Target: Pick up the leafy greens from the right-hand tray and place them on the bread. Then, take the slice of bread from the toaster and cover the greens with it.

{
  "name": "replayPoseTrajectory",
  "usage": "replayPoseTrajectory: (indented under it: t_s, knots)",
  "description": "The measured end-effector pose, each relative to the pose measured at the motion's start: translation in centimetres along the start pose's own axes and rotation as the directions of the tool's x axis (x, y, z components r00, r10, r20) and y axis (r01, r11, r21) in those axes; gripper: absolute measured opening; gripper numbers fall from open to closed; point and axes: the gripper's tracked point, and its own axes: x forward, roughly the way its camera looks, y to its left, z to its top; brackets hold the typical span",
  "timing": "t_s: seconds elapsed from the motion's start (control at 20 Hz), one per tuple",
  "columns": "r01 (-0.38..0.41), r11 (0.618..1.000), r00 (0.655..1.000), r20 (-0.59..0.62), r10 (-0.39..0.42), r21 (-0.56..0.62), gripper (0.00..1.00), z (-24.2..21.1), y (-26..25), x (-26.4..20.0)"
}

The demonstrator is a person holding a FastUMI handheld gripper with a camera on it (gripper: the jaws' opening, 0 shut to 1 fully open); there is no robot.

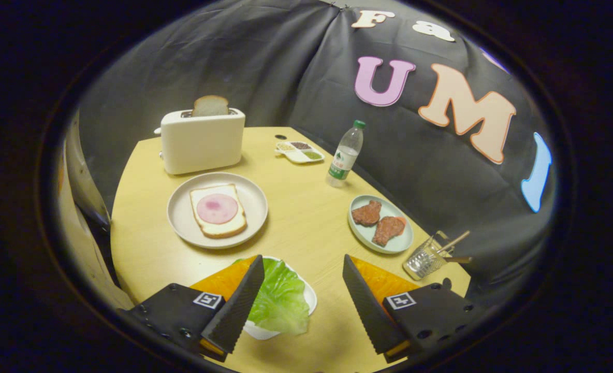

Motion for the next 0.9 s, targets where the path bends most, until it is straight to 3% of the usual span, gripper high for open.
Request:
replayPoseTrajectory:
  t_s: [0.4,0.9]
  knots:
    - [-0.124,0.992,0.982,-0.139,0.124,0.015,0.99,-4.6,2.7,2.4]
    - [-0.156,0.985,0.950,-0.263,0.170,0.071,0.99,-9.4,4.4,4.3]
